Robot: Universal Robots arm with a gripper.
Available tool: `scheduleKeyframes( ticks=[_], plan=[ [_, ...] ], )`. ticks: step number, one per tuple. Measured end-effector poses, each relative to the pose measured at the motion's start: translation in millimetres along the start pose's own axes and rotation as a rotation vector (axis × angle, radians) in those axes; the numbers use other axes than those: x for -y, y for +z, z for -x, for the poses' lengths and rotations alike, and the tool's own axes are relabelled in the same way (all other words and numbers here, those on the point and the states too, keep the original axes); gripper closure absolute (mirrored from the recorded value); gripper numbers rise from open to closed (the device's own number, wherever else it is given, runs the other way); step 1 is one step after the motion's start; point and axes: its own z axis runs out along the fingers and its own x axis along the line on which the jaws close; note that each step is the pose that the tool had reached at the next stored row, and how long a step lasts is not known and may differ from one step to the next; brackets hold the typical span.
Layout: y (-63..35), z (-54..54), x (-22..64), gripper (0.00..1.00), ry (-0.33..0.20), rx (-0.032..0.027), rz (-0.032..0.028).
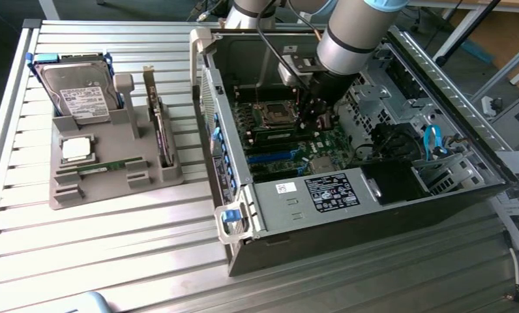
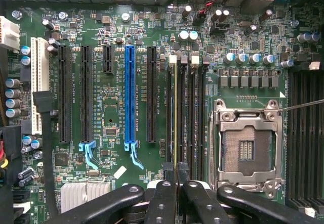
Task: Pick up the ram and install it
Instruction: 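Insert the ram into the slot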
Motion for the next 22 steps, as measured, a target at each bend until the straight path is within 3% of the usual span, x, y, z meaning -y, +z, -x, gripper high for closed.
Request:
scheduleKeyframes(
  ticks=[22],
  plan=[
    [3.7, -0.2, 0.1, 0.88, 0.0, 0.0001, -0.0012]
  ],
)
